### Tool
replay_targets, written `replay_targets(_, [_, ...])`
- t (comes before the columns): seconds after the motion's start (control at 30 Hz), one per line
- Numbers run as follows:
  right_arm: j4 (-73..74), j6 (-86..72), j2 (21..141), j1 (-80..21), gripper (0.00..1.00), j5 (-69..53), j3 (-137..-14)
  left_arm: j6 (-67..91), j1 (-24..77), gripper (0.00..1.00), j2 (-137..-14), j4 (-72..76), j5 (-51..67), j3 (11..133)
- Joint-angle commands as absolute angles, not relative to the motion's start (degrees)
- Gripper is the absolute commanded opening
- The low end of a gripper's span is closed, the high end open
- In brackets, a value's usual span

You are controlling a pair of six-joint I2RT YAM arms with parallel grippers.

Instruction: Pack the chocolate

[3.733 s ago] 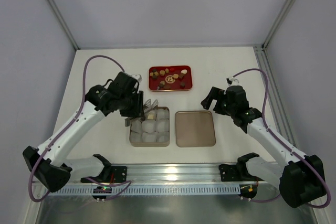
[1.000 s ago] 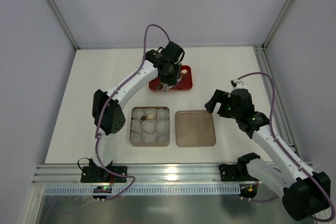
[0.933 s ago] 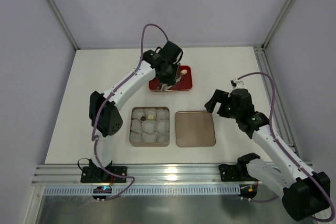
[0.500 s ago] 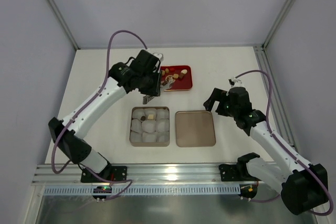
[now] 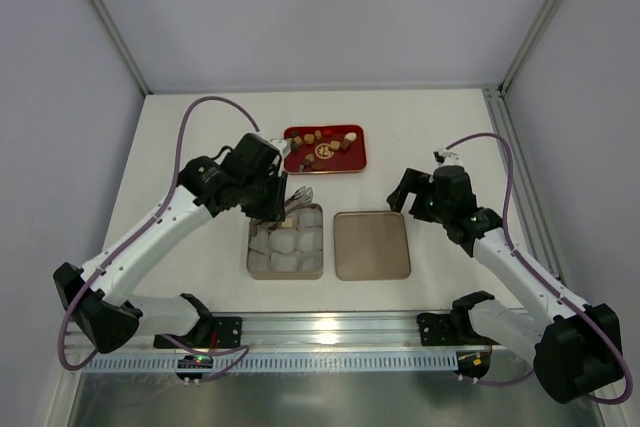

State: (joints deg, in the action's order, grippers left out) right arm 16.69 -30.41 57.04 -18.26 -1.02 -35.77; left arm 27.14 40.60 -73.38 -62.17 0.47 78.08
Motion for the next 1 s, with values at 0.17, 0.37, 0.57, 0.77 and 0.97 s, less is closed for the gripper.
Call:
replay_targets(0.17, [14.9,-31.0,56.7,-18.2,1.00,1.4,-35.8,29.6,41.9,0.27,-71.5,-58.1,2.5,72.0])
replay_targets(0.37, [14.9,-31.1,56.8,-18.2,1.00,1.4,-35.8,30.5,42.5,0.27,-72.2,-55.4,3.0,69.9])
replay_targets(0.57, [14.6,-31.2,57.0,-18.2,1.00,1.2,-35.6,30.8,42.9,0.27,-73.7,-53.5,2.6,68.6])
replay_targets(0.77, [14.7,-31.1,56.5,-18.2,1.00,1.2,-35.2,31.2,43.4,0.29,-74.5,-52.6,2.2,67.8])
replay_targets(0.97, [14.2,-31.3,56.6,-18.2,1.00,1.1,-34.7,31.4,43.5,0.34,-74.5,-52.8,0.9,67.1])
